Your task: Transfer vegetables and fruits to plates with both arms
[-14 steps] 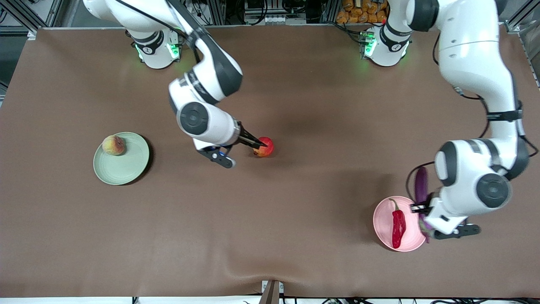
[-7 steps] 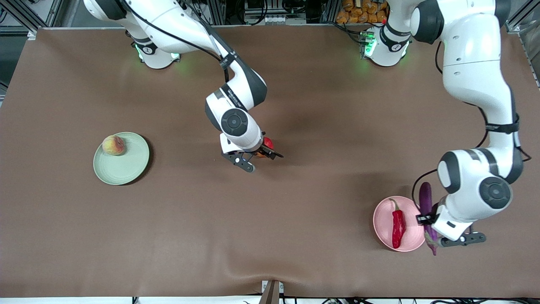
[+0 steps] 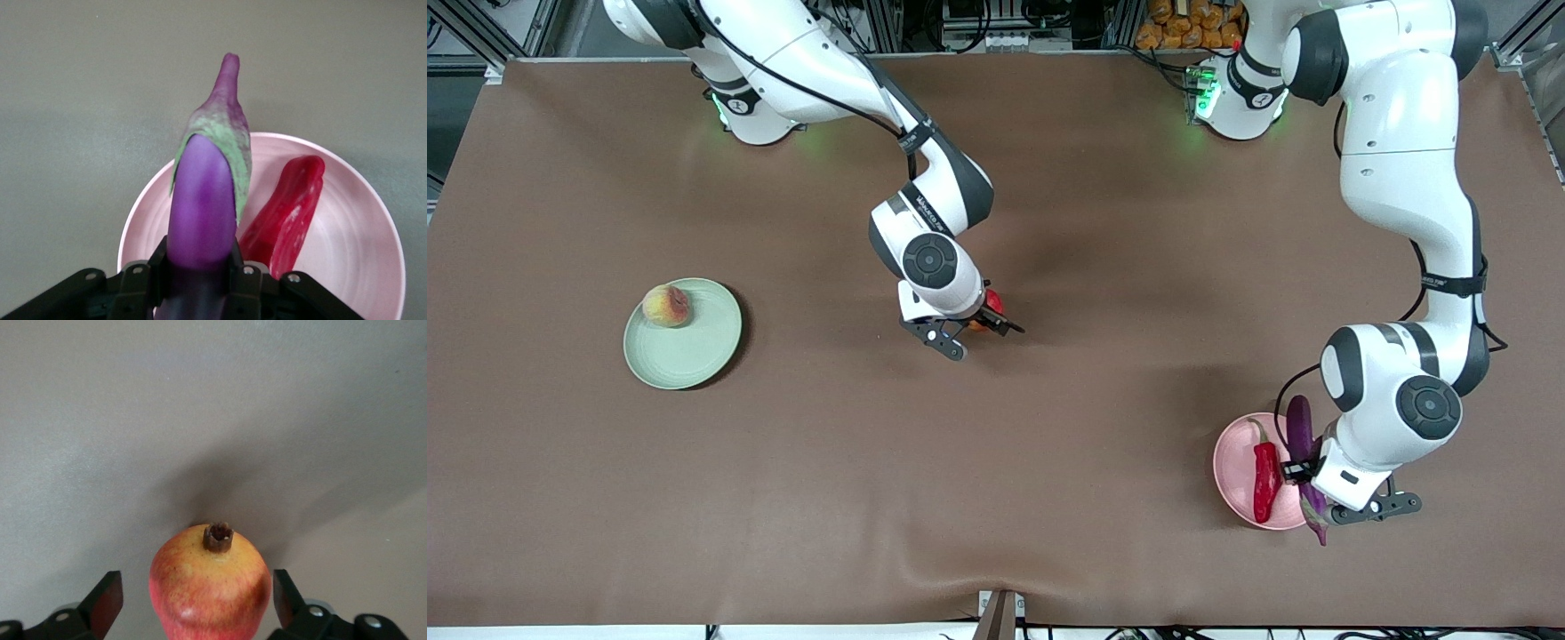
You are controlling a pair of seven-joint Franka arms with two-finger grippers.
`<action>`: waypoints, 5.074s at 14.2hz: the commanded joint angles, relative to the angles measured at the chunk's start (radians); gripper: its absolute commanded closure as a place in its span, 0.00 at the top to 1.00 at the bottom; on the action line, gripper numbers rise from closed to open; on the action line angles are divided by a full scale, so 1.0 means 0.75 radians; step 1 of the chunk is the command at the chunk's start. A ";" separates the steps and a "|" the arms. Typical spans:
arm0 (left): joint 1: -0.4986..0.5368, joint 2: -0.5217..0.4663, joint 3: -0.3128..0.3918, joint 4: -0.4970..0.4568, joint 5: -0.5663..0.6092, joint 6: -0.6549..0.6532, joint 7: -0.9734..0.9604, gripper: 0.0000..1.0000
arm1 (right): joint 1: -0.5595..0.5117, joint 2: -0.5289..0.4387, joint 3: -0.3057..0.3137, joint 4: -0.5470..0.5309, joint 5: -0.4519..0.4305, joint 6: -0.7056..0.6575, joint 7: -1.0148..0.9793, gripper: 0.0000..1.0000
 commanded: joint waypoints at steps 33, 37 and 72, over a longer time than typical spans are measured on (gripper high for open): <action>0.112 -0.799 -0.002 -0.596 0.141 -0.199 0.008 1.00 | -1.049 -0.258 -0.120 -0.310 -0.251 -0.287 -1.796 0.78; 0.112 -0.949 -0.008 -0.596 0.215 -0.387 0.008 1.00 | -1.043 -0.270 -0.120 -0.281 -0.172 -0.327 -1.802 1.00; 0.310 -1.274 -0.419 -0.361 0.199 -1.202 0.204 1.00 | -0.996 -1.037 -0.028 0.020 -0.202 -1.011 -1.630 1.00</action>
